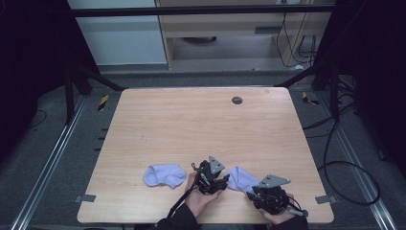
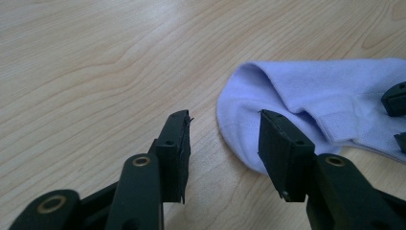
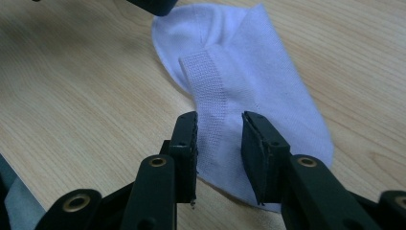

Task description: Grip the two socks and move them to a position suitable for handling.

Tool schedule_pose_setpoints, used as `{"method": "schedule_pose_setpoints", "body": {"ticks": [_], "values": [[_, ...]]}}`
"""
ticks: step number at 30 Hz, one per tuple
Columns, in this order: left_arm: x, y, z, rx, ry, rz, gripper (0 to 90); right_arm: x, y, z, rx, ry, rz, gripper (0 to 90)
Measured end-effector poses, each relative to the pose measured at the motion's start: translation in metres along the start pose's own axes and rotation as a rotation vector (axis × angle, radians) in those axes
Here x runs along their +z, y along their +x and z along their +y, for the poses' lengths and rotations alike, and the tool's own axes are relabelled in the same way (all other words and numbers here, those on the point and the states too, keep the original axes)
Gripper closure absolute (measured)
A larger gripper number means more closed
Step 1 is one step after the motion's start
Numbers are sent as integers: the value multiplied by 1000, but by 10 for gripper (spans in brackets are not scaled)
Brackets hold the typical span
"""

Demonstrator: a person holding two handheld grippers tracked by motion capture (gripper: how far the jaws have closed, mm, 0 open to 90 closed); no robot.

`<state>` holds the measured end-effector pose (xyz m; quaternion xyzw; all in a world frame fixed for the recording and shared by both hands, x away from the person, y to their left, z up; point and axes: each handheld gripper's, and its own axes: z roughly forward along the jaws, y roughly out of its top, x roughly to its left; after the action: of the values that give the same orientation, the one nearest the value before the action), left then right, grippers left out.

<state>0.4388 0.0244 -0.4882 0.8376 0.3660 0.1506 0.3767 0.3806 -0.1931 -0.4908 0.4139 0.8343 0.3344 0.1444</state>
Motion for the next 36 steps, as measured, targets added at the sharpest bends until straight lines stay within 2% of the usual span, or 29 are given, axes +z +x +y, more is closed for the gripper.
{"method": "schedule_pose_setpoints", "body": {"ticks": [4, 8, 14, 16, 21, 26, 30, 33, 36], "values": [[5, -1, 0, -1, 18, 9, 570, 1, 0, 0, -1, 7, 1, 670], [8, -3, -2, -1, 32, 14, 642, 2, 0, -1, -5, 12, 4, 681], [10, -4, -3, 0, 44, 13, 736, 3, 0, 0, 1, 21, 24, 737], [11, -4, -3, 1, 45, 11, 768, 3, 0, 1, 16, 28, 34, 764], [11, -6, -3, 6, 46, 4, 817, 4, 1, 2, 26, 36, 53, 833], [12, -6, -3, 8, 43, -4, 864, 4, 1, 3, 20, 34, 51, 876], [12, -5, -3, 2, 43, -15, 880, 0, -1, 4, 40, -3, 64, 881], [12, -4, -3, 1, 43, -22, 885, -9, -3, 8, 62, -80, 64, 882], [12, -4, -3, 5, 44, -24, 887, -17, -6, 12, 86, -141, 43, 881]]}}
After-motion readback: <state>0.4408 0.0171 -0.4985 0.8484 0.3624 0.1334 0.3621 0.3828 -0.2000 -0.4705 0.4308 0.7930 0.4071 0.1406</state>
